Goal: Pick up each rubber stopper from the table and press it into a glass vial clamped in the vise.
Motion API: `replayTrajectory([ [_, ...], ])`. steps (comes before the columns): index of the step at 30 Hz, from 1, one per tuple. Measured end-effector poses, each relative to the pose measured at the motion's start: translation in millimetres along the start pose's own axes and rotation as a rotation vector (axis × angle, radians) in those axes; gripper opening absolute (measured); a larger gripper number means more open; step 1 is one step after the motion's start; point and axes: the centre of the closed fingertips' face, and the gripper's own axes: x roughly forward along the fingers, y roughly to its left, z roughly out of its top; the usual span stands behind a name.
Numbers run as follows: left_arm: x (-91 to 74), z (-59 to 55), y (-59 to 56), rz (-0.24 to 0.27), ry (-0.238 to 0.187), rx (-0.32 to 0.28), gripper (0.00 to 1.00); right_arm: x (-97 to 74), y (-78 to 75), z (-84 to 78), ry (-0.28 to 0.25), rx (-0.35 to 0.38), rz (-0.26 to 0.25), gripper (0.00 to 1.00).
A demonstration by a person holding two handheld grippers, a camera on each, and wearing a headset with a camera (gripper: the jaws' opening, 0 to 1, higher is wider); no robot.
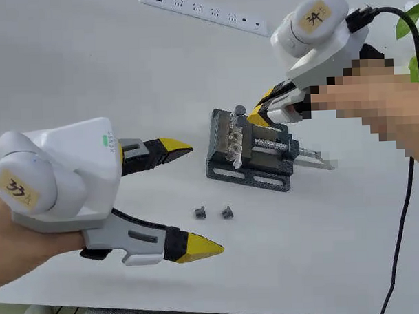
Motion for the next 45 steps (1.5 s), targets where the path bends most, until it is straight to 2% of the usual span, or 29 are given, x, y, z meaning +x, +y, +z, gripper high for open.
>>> replayTrajectory([
  [7, 1.1, -0.3, -0.8, -0.003, 0.001, 0.0, 0.79, 7.2, 3.4, 1.5, 0.001, -0.01, 0.016, 0.04],
  [15, 0.8, -1.0, 0.0, -0.002, 0.0, -0.006, 0.79, 15.2, 0.0, -0.2, 0.014, -0.021, 0.021, 0.02],
  [25, 1.5, -2.7, 0.9, -0.003, 0.003, -0.011, 0.79, 16.0, 1.8, 3.3, 0.012, -0.027, 0.029, 0.01],
  [45, 2.8, -3.3, 2.0, 0.003, -0.004, -0.02, 0.79, 19.2, 3.8, 0.2, 0.032, -0.05, 0.053, 0.0],
])
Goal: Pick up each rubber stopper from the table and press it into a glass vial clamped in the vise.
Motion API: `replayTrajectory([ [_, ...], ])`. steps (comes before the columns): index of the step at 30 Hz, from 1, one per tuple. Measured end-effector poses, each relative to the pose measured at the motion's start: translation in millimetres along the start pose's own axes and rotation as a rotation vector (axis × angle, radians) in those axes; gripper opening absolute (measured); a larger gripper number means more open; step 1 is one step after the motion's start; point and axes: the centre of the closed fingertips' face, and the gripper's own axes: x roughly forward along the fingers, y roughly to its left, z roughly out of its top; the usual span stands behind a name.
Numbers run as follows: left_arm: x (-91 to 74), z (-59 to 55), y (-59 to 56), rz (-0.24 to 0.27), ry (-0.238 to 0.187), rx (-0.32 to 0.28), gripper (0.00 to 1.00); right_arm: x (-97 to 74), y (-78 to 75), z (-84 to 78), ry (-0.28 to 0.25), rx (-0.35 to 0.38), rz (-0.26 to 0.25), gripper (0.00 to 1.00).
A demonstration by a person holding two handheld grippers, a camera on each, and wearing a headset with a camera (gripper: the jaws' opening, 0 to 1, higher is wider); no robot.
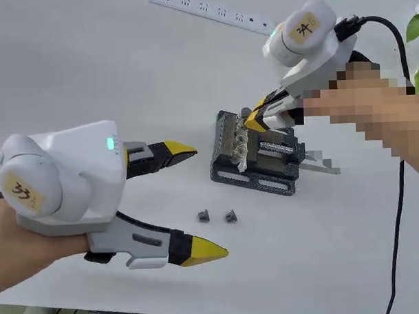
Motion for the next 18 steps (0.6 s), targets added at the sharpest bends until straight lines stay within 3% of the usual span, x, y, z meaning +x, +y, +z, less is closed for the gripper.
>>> replayTrajectory([
  [18, 0.7, -0.9, 1.3, 0.005, -0.006, -0.005, 0.78, -0.3, 1.2, -0.5, 0.041, -0.034, 0.019, 0.0],
])
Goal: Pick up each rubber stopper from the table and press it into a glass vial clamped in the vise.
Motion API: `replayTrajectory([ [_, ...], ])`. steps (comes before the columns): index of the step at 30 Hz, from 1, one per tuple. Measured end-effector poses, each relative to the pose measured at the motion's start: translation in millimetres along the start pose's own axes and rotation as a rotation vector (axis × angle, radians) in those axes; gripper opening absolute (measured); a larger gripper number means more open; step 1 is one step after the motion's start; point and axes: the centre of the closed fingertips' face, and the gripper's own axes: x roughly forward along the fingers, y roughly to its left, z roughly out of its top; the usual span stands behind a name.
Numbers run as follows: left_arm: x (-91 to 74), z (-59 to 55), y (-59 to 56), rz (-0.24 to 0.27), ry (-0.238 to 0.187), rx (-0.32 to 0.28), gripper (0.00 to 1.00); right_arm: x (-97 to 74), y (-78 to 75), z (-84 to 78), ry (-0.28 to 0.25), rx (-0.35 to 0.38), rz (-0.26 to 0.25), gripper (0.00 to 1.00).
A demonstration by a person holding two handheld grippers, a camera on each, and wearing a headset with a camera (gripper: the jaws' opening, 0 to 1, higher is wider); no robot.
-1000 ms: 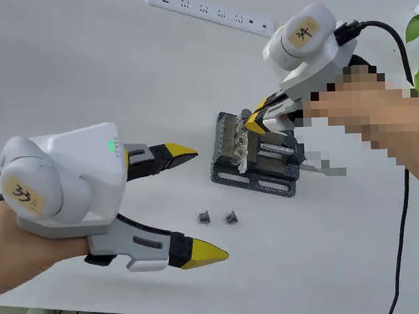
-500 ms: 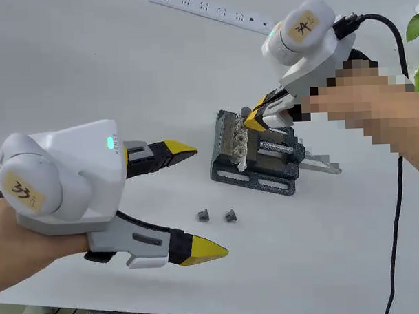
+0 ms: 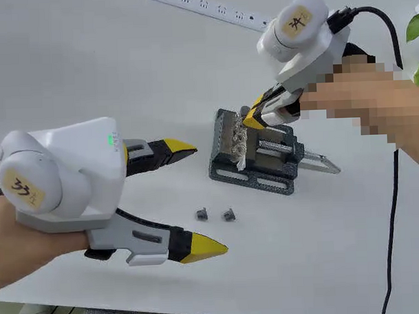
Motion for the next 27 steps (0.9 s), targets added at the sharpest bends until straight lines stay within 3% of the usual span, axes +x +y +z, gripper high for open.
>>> replayTrajectory([
  [27, 2.5, 3.1, 1.3, -0.006, -0.009, -0.001, 0.78, 1.3, 2.0, 2.1, 0.059, -0.03, 0.021, 0.0],
])
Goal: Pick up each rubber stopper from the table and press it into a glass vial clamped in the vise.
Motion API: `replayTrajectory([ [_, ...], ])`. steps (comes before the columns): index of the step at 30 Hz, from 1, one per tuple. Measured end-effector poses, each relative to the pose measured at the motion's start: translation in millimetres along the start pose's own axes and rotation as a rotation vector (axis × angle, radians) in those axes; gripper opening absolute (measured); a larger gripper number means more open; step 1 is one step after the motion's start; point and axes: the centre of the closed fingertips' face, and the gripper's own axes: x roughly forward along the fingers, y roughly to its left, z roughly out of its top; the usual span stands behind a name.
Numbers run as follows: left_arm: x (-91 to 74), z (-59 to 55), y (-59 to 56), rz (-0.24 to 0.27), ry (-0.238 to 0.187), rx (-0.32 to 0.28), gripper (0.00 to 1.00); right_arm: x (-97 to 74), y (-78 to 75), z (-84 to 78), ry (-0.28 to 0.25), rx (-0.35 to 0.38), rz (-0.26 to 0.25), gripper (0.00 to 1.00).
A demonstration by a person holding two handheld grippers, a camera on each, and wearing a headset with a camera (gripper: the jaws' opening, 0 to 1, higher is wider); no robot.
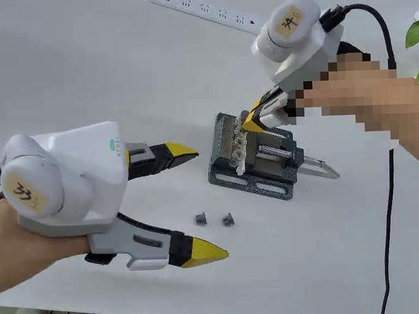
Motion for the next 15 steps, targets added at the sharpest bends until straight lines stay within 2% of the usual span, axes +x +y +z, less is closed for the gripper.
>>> replayTrajectory([
  [4, 0.6, 1.1, 0.4, 0.001, -0.002, -0.001, 0.78, 0.2, -0.6, -0.4, 0.016, -0.014, -0.008, 0.0],
  [15, 1.3, 2.6, -1.3, 0.002, -0.001, 0.007, 0.78, 0.7, -1.9, -0.5, 0.02, -0.021, -0.023, 0.0],
])
